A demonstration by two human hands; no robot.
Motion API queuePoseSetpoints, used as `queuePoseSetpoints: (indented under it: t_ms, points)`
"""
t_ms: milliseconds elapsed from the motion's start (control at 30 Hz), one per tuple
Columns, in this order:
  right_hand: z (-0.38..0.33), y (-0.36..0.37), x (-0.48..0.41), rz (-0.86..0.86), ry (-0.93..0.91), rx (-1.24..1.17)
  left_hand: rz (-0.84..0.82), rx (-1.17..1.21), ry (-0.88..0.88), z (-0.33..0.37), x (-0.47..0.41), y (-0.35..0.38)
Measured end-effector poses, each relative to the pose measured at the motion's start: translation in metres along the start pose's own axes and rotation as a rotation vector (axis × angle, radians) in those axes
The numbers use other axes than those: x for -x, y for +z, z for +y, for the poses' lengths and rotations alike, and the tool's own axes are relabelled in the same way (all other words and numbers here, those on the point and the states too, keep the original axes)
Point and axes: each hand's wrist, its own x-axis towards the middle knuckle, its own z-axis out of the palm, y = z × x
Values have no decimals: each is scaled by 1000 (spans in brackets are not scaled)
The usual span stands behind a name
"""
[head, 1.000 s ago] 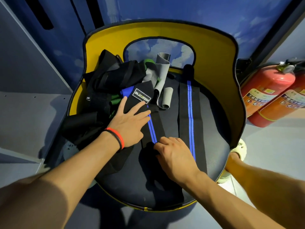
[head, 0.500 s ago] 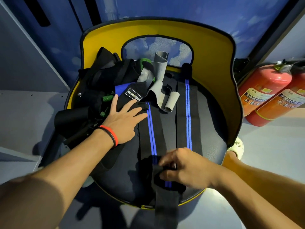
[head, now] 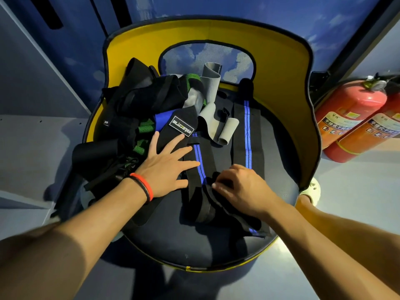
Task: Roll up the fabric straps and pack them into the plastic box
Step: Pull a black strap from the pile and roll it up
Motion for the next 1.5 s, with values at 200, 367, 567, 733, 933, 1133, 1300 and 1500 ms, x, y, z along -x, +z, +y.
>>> queuePoseSetpoints:
  t_ms: [200,367,567,733,933,1133,1300,1500]
  points:
    - [-8,-3,9,-86,5,-273,217,262,-87,11,-5,1]
    - [-10,-12,12,29,31,-532,304,595,-148,32,-12,-26]
    - [-16,-34,14,219,69,-813,431,1200,-443,36,-26,-48]
    - [-8,-42,13,120,238,-968,383,2078,-594,24,-26,-62]
    - [-17,-38,16,-37,190,-1155,472,2189,-727,23,-30,-66]
    - [-11,-61,15,108,299,-1411,625,1772,-616,15,-23,-68]
    - [-1,-80,15,112,271,-1648,622,1562,-393,17,-15,-66]
    - [-4,-88,15,143,157,-1537,323,1772,-494,37,-7,-66]
